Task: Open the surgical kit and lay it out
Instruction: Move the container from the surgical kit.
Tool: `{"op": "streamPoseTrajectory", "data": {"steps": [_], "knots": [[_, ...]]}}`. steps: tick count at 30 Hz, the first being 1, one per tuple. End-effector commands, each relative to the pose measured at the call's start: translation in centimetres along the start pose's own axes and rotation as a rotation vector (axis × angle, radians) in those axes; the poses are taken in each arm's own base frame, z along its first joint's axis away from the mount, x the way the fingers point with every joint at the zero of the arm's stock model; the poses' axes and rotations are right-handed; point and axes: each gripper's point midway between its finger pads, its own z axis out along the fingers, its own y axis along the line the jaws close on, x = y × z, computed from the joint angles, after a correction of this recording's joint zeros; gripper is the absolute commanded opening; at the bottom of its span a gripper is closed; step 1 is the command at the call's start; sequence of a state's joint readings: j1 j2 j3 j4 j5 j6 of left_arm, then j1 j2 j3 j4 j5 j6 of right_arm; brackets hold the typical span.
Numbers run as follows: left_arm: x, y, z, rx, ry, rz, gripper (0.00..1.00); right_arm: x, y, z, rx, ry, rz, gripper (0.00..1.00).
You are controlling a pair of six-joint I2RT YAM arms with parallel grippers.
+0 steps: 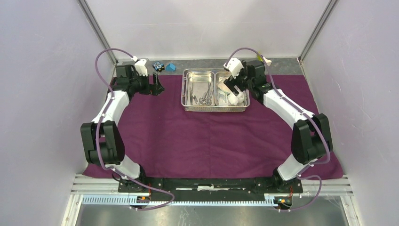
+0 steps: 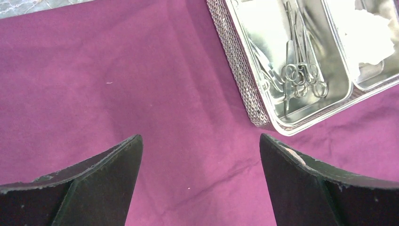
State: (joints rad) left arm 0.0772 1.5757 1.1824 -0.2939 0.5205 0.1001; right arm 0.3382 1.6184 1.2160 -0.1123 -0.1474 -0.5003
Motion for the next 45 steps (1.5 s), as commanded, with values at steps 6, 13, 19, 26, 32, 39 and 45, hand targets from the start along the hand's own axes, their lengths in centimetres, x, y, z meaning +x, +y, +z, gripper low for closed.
{"op": "streamPoseTrajectory", "data": {"steps": [6, 13, 19, 26, 32, 39, 45], "knots": [[-2.5, 4.2, -3.5, -0.036, -0.102, -0.241, 1.00, -3.2, -1.2, 1.0, 0.093, -0.065, 0.026, 0.90], [-0.6, 6.7, -6.1, -0.119, -0.085, -0.244, 1.00, -3.2, -0.6, 0.6, 0.093, -0.071, 0.025, 0.90], [0.4, 4.8, -6.5, -0.054, -0.092, -0.193, 1.00, -4.1, -0.3, 2.1, 0.087, -0.059, -0.008, 0.91], [0.6, 2.4, -6.9, -0.005, -0.089, -0.141, 1.00, -4.4, -1.7, 5.9, 0.114, -0.002, -0.023, 0.90], [1.0, 1.0, -6.0, 0.020, -0.066, -0.111, 1.00, -3.3, -2.5, 9.6, 0.120, 0.086, -0.031, 0.87], [1.1, 0.2, -5.2, 0.046, -0.050, -0.104, 1.00, -0.9, -1.5, 12.2, 0.075, 0.138, 0.014, 0.81], [1.5, 0.0, -4.8, 0.052, -0.036, -0.105, 1.00, 1.2, 0.5, 13.9, -0.016, 0.171, 0.082, 0.75]]}}
